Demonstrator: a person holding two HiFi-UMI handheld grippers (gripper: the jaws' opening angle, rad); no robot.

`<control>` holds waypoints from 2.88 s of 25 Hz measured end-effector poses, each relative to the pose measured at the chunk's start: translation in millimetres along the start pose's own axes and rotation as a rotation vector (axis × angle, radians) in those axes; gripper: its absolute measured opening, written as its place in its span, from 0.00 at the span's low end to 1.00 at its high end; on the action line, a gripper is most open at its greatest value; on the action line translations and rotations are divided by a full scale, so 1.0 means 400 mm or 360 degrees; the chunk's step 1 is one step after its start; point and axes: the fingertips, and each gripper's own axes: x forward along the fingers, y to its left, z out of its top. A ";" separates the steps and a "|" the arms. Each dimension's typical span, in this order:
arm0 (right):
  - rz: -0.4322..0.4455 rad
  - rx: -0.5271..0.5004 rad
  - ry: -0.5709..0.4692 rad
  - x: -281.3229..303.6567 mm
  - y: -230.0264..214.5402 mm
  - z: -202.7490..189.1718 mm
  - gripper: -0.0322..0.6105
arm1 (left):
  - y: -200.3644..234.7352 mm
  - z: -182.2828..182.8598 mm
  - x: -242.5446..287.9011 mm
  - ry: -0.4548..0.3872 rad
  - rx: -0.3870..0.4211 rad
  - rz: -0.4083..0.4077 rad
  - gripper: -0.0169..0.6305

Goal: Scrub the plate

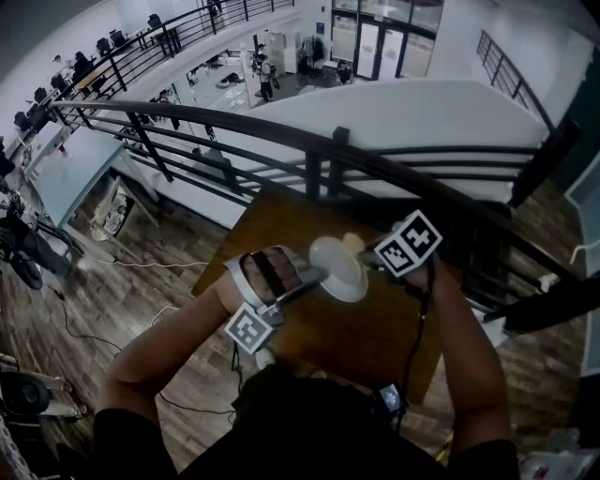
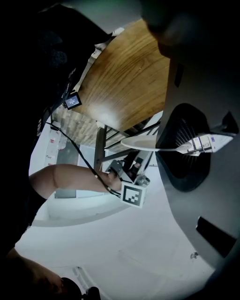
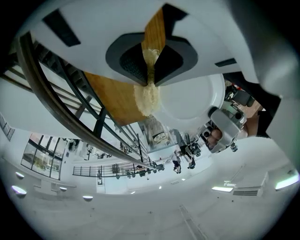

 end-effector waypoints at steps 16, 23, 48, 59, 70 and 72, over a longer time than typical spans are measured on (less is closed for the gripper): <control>0.0129 -0.0275 -0.0042 -0.058 0.203 0.123 0.13 | -0.035 0.006 0.053 -0.0005 0.0084 -0.0100 0.06; 0.0208 -0.0209 -0.0003 -0.069 0.249 0.012 0.13 | -0.026 -0.083 0.003 0.0121 0.0034 -0.0082 0.06; 0.0101 -0.0204 -0.0019 -0.068 0.171 0.111 0.13 | 0.014 -0.004 -0.006 -0.0038 0.0012 -0.0023 0.06; 0.0193 -0.0158 0.0086 -0.054 0.184 -0.018 0.13 | -0.024 -0.085 -0.029 0.0092 -0.0047 -0.0085 0.06; 0.0117 0.0020 0.0107 0.060 0.056 -0.026 0.13 | -0.052 0.006 -0.030 -0.0011 -0.0090 -0.0117 0.06; 0.0145 0.0003 0.0081 0.056 0.074 -0.004 0.13 | -0.061 0.028 -0.021 -0.0021 -0.0111 -0.0138 0.06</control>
